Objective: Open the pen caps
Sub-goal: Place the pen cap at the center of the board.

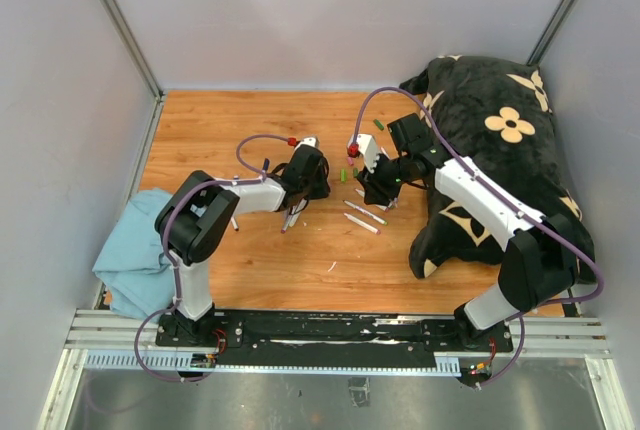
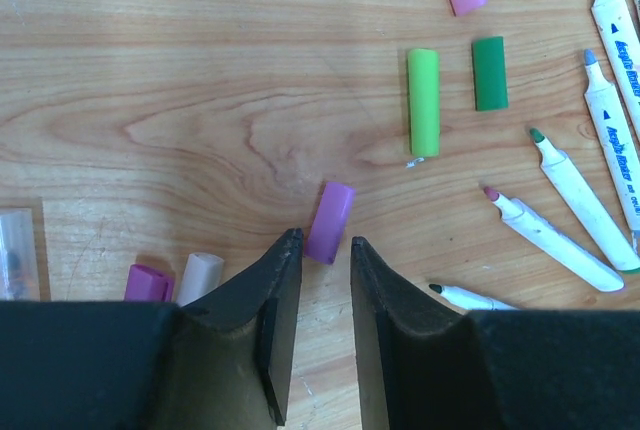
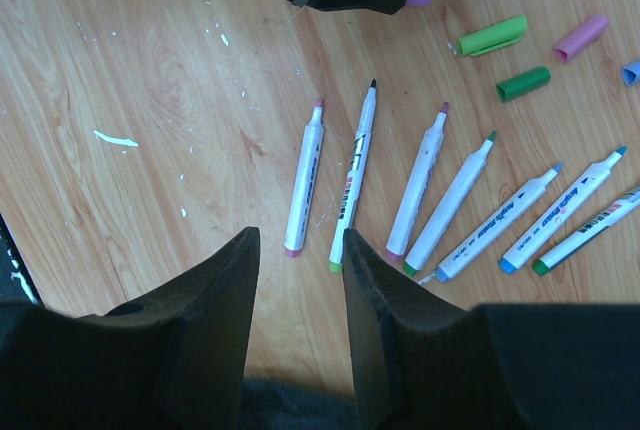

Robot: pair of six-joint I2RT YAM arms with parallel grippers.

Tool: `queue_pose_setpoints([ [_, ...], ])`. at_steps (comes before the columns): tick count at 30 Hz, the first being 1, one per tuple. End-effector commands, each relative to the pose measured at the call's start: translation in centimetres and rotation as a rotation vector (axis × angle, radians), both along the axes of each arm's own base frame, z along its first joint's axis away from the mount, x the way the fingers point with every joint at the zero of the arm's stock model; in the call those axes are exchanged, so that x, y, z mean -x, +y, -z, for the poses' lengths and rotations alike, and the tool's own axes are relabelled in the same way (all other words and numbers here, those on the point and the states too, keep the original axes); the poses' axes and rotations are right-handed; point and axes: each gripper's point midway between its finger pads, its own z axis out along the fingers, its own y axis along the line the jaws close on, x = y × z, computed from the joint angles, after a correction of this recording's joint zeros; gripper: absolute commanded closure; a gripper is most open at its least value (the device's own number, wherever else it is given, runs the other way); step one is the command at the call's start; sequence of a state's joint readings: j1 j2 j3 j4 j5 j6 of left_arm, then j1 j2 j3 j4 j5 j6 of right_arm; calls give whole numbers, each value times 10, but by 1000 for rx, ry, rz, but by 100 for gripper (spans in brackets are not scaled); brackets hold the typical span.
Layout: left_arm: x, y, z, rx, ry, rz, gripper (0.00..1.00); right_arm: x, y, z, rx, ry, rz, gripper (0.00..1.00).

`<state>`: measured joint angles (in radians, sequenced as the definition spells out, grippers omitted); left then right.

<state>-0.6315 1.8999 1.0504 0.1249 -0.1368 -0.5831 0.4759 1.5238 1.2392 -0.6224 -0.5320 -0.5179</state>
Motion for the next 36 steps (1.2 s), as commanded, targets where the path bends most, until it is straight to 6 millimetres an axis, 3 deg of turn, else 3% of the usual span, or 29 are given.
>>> queue_pose_setpoints([
  [1,-3,0,4,-31,2,-9,68,3,-8,2,-6,25,9,60],
  [7,-4,1,-15,-9,-30,-19,66,2,-8,2,-9,26,10,60],
  [14,15,-9,-78,124,-189,122,65,4,-7,-2,-23,22,2,60],
  [20,36,13,-119,145,-336,137,62,6,-6,-2,-30,27,-5,60],
  [23,43,31,-117,96,-360,111,62,6,-5,-3,-34,27,-8,59],
  [29,52,60,-106,9,-370,55,51,7,-6,-1,-32,30,-9,59],
  [32,56,67,-95,-37,-344,56,51,7,-5,-1,-32,32,-9,59],
  [36,61,66,-80,-62,-300,93,37,8,-5,1,-30,42,-12,59],
])
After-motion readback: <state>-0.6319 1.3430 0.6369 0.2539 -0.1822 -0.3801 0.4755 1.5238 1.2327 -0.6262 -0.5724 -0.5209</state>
